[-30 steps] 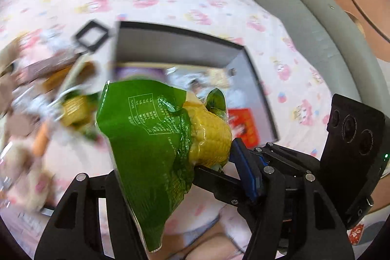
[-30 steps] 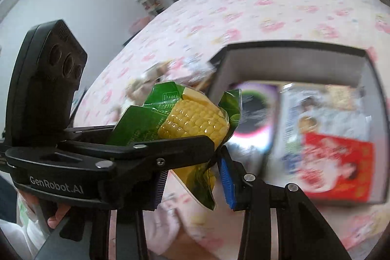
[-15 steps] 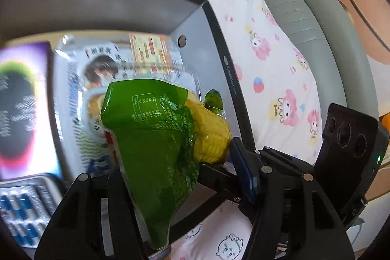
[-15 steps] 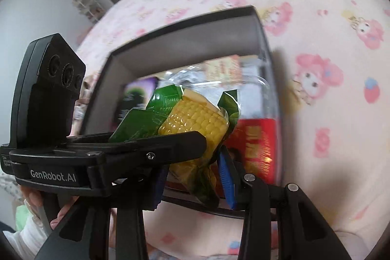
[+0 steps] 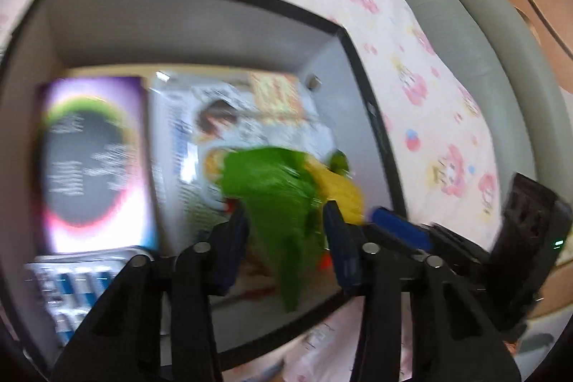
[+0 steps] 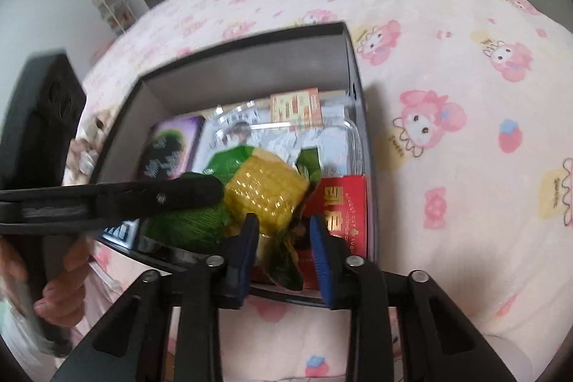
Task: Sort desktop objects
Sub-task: 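Lower the corn candy into the black box and open the left gripper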
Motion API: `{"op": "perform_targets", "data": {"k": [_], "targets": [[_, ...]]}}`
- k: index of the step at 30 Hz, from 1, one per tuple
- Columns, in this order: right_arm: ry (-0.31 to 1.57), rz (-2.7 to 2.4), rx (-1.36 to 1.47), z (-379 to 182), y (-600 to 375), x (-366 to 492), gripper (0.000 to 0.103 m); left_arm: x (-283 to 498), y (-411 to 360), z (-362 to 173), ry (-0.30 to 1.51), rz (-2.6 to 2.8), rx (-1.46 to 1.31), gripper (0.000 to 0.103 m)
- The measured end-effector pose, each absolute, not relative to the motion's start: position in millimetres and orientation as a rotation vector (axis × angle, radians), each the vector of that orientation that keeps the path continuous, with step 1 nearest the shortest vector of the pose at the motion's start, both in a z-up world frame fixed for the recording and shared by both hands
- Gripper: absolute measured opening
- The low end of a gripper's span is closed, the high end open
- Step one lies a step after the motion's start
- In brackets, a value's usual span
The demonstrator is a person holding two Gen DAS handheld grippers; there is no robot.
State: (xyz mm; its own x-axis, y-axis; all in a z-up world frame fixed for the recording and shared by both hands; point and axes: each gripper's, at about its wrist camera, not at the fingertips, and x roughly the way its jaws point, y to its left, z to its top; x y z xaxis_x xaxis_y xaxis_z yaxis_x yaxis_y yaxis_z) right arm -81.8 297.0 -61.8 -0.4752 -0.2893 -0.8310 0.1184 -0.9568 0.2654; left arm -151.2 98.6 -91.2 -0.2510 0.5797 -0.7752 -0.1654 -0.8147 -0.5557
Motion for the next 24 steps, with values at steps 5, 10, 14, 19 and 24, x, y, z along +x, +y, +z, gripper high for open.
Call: {"op": "perform_targets", "data": {"k": [5, 10, 14, 19, 24], "targets": [[-0.252, -2.521, 1.406, -53.2, 296.8, -87.0, 0.021, -145.7, 92.6, -90.3, -0.488, 2.226, -1.523, 0.032], [-0.203, -2.561, 1.443, -60.2, 291.0, -97.0, 0.02, -139.9, 105.2, -84.5, -0.213, 2.316, -1.544, 0.032], [-0.222, -2.575, 1.393, -57.3, 292.8, -98.2, 0.02, -142.6, 102.7, -75.4, -0.344, 2.266, -1.434, 0.032], [-0.226, -2.572, 1.372, -56.5, 293.5, -106.9, 0.018, -154.9, 129.1, -93.4, -0.352, 2.101, -1.499, 0.029], [-0.242, -2.588, 1.387, -61.5, 298.2, -108.3, 0.016, -155.7, 137.6, -105.5, -0.366, 2.067, -1.532, 0.027]]}}
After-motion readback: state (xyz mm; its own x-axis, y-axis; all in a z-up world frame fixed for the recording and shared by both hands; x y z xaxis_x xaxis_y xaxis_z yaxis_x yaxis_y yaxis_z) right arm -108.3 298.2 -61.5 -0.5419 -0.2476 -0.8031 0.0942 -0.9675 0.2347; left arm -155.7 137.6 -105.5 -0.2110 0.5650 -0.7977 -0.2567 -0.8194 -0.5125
